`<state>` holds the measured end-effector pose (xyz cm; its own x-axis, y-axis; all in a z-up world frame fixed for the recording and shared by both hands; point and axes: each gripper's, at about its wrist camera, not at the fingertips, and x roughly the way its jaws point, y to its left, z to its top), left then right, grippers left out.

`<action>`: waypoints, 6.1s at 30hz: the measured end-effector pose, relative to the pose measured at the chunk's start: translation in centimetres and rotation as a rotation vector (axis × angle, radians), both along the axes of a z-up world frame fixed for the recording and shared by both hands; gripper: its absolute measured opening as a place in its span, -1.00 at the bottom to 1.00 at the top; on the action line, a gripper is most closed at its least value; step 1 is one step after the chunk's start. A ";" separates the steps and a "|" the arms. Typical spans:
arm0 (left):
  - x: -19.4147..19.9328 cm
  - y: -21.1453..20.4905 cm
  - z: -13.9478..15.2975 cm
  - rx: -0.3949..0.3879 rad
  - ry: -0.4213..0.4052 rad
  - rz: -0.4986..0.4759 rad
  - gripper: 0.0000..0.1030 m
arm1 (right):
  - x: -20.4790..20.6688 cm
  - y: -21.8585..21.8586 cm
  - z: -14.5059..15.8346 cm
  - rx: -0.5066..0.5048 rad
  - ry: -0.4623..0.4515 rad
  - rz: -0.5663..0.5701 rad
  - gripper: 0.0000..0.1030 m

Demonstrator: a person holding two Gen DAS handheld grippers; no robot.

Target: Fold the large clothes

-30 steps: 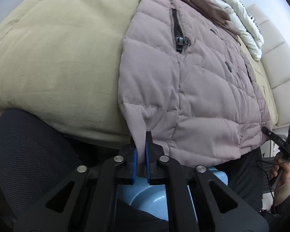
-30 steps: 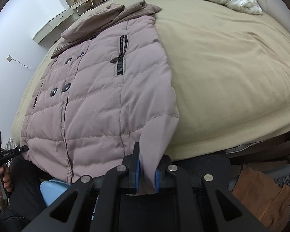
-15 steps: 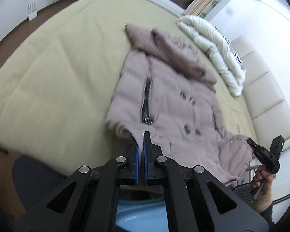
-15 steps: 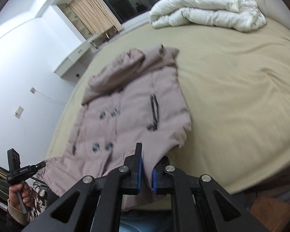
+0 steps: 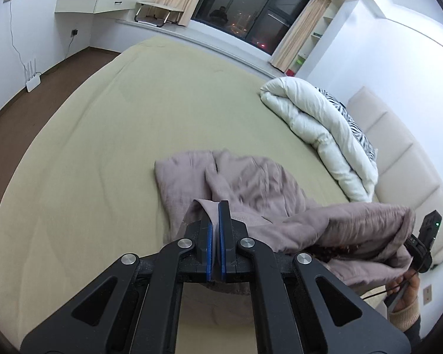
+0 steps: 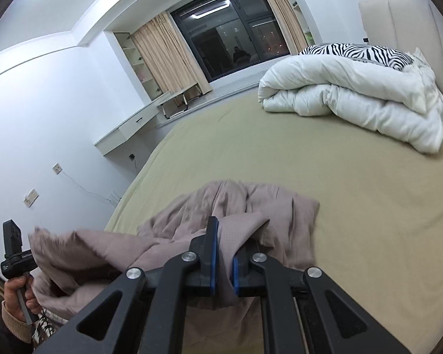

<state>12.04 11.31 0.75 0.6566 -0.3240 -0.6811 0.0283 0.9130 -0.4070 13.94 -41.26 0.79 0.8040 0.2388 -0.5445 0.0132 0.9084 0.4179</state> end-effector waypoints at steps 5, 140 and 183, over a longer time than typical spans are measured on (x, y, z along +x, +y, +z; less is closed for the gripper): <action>10.7 -0.8 -1.6 0.031 0.012 0.045 -0.97 | 9.9 -1.2 -1.4 -0.044 0.046 -0.049 -0.83; 28.8 -15.5 -29.0 0.414 0.056 -0.082 -0.82 | 27.4 -0.3 -22.7 -0.208 0.314 -0.137 0.55; 13.0 -8.6 -22.3 0.287 0.023 0.012 -0.81 | 14.5 7.8 -16.1 -0.315 0.156 -0.046 0.89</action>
<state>25.02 2.72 -21.58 0.6421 -0.1087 -0.7589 0.0108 0.9911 -0.1328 28.44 -33.50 -15.31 0.7114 0.0047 -0.7028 0.0987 0.9894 0.1066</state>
